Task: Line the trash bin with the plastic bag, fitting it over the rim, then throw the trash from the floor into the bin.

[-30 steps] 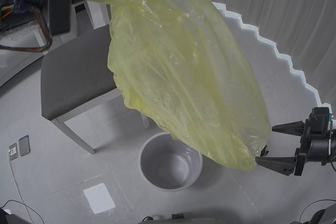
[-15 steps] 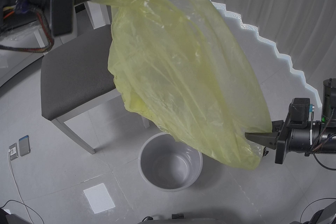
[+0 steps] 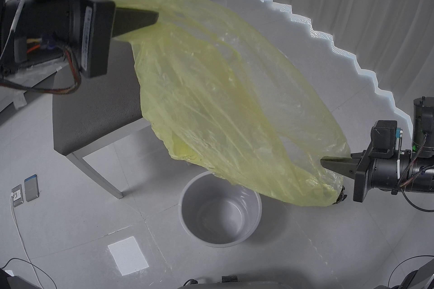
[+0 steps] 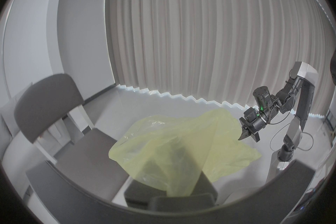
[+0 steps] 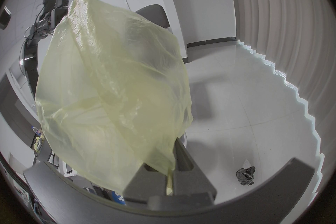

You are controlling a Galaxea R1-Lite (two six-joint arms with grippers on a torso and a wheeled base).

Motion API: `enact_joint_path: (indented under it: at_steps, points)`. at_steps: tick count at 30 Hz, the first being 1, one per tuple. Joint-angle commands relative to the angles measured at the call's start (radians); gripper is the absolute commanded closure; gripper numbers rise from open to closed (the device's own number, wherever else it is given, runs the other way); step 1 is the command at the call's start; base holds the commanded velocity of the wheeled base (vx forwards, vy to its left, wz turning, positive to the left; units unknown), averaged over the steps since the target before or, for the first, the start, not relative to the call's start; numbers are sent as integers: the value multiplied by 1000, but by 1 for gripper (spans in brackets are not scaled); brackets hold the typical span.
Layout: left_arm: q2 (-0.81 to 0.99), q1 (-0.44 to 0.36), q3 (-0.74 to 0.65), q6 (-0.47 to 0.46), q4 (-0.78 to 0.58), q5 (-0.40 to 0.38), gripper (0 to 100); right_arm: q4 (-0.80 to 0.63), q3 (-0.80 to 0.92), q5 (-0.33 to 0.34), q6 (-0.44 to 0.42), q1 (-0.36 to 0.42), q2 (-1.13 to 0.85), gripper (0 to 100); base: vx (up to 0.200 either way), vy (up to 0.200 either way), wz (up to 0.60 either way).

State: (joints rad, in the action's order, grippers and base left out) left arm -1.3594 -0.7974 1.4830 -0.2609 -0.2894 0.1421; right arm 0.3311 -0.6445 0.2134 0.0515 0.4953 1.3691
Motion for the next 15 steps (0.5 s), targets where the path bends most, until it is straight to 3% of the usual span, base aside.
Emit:
enact_joint_path:
  at_steps: [1, 8, 9, 15]
  points:
    - [75, -8, -128, 86, 21, 14, 100, 2, -6, -31, -4, -11, 33, 100, 0, 0, 0]
    - [190, 1, -286, 123, 32, 34, 100, 3, -4, -55, -12, -11, 65, 100, 0, 0, 0]
    - [217, 3, -332, 187, 82, 40, 100, 5, -6, -72, -27, -9, 88, 100, 0, 0, 0]
    - [192, 99, -408, 299, 168, 48, 100, 16, 0, -95, -68, -11, 108, 100, 0, 0, 0]
